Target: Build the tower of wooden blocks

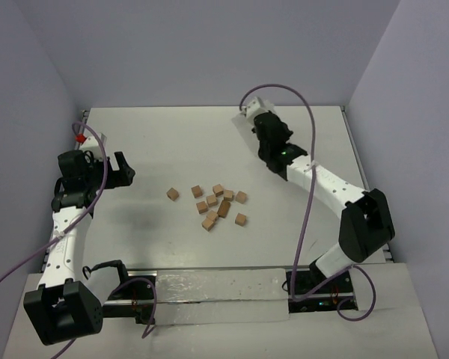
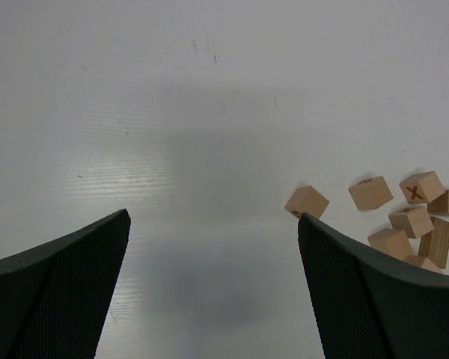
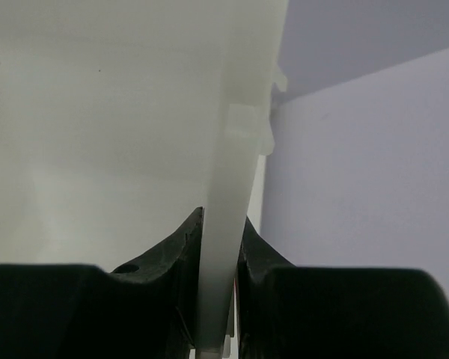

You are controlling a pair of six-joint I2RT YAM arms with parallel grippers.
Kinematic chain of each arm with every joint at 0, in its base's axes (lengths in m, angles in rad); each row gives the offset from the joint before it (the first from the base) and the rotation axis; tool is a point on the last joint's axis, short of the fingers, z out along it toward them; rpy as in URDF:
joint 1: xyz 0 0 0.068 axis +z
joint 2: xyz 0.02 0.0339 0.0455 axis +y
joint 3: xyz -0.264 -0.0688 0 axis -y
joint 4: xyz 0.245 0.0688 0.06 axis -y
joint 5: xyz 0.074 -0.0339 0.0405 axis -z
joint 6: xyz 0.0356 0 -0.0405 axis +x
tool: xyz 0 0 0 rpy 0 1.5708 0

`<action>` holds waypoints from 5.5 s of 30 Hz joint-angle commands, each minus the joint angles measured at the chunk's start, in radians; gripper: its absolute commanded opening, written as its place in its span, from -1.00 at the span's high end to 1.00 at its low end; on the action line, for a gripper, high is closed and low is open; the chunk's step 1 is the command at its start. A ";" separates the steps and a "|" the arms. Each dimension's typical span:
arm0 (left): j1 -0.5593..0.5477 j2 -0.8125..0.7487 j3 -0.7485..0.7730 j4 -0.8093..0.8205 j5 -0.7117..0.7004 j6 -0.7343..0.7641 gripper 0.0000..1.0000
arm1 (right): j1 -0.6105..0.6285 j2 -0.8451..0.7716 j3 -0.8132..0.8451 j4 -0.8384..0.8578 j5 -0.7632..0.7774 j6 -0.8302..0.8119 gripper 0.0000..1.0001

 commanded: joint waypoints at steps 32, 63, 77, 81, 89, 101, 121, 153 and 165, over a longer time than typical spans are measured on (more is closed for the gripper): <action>0.005 0.010 0.002 0.007 0.102 0.046 -0.98 | -0.865 0.814 0.944 -0.940 -0.885 0.073 1.00; 0.005 -0.013 -0.008 0.041 0.074 0.005 -0.99 | -0.752 0.392 0.941 -0.998 -0.905 0.187 -0.99; 0.005 -0.105 -0.085 0.106 0.160 0.022 -0.99 | -0.106 0.022 0.286 -0.767 -0.904 0.335 -0.99; 0.005 -0.090 -0.082 0.099 0.167 0.028 -0.99 | 0.021 0.034 0.148 -0.694 -0.875 0.377 -0.99; 0.006 -0.071 -0.081 0.104 0.168 0.021 -0.98 | 0.174 0.108 0.091 -0.594 -0.783 0.443 -0.99; 0.006 -0.062 -0.080 0.101 0.169 0.029 -0.99 | 0.256 0.238 0.225 -0.607 -0.763 0.508 -0.99; -0.136 0.029 -0.040 0.048 0.191 0.170 -0.98 | 0.273 0.153 0.178 -0.608 -0.792 0.387 -0.99; -0.449 0.580 0.256 0.065 0.447 0.535 -0.94 | -0.071 -0.026 0.000 -0.634 -1.047 0.451 -0.99; -0.487 0.764 0.355 0.070 0.482 0.472 -0.57 | -0.086 -0.027 -0.003 -0.636 -1.064 0.449 -0.97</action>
